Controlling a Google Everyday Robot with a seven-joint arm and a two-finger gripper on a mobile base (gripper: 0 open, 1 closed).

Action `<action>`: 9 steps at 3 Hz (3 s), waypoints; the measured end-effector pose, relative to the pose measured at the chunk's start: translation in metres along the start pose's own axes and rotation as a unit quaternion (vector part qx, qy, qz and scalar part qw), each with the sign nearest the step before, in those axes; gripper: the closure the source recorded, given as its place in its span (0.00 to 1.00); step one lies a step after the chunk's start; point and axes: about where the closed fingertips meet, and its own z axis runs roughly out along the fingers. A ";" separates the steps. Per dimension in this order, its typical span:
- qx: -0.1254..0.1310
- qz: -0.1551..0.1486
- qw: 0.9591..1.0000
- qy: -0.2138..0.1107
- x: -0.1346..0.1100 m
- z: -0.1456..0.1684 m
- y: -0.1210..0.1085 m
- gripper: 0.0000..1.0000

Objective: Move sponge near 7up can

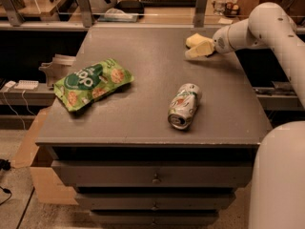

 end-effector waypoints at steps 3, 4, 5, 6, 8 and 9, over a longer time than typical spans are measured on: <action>-0.011 -0.012 1.000 -0.004 -0.004 -0.013 0.003 0.87; -0.033 -0.044 0.998 -0.010 -0.013 -0.050 0.017 1.00; -0.088 -0.064 0.994 -0.008 -0.009 -0.095 0.043 1.00; -0.124 -0.066 0.990 0.018 0.006 -0.096 0.060 1.00; -0.123 -0.075 0.989 0.027 0.021 -0.124 0.063 1.00; -0.121 -0.083 0.988 0.048 0.047 -0.171 0.072 1.00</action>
Offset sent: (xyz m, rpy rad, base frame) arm -0.0044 -0.0094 0.0003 0.0109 0.0182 -0.0002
